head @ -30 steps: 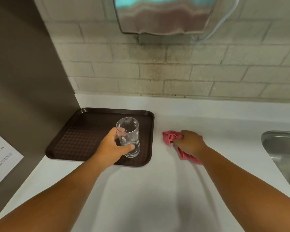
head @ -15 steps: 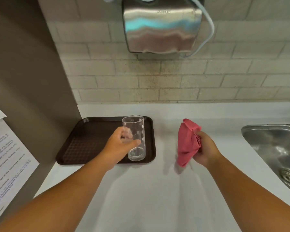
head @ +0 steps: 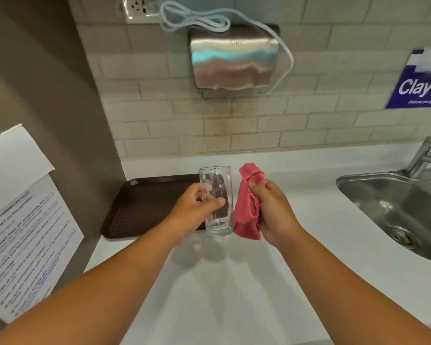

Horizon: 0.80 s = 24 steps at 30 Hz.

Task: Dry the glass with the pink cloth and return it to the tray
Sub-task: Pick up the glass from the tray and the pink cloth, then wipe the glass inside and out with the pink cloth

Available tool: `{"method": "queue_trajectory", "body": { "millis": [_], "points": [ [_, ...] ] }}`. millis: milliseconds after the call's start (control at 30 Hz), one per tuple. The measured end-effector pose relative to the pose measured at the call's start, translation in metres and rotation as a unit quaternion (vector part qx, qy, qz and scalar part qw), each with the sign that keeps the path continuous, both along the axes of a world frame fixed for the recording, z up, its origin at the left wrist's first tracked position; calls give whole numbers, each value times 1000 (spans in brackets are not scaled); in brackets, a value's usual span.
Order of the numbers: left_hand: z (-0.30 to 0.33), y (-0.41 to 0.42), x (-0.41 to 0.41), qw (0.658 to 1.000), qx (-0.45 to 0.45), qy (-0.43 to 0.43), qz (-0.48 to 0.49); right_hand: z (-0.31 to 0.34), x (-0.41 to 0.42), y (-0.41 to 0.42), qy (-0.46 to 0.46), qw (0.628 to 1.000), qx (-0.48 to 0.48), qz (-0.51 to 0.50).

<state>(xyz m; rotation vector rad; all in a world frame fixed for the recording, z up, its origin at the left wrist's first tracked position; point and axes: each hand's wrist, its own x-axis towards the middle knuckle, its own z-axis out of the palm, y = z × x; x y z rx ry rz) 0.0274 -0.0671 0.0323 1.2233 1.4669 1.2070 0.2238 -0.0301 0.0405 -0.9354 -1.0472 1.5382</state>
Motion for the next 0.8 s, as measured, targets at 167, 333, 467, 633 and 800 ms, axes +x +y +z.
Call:
{"method": "queue_trajectory", "body": {
  "millis": [167, 333, 467, 633, 800],
  "points": [
    [14, -10, 2, 999, 2, -44, 9, 17, -10, -30, -14, 997, 63, 40],
    [24, -17, 10, 997, 3, -68, 21, 18, -5, -33, -124, 974, 190, 7],
    [33, -24, 38, 995, 21, -95, 24, 14, -2, -31, -166, 950, 265, -7],
    [44, -26, 67, 991, 46, -127, 10, 19, 0, -27, -227, 927, 298, -6],
    [46, -28, 76, 989, 51, -137, -11, 32, 10, -16, -155, 946, 274, 70]
  ]
}}
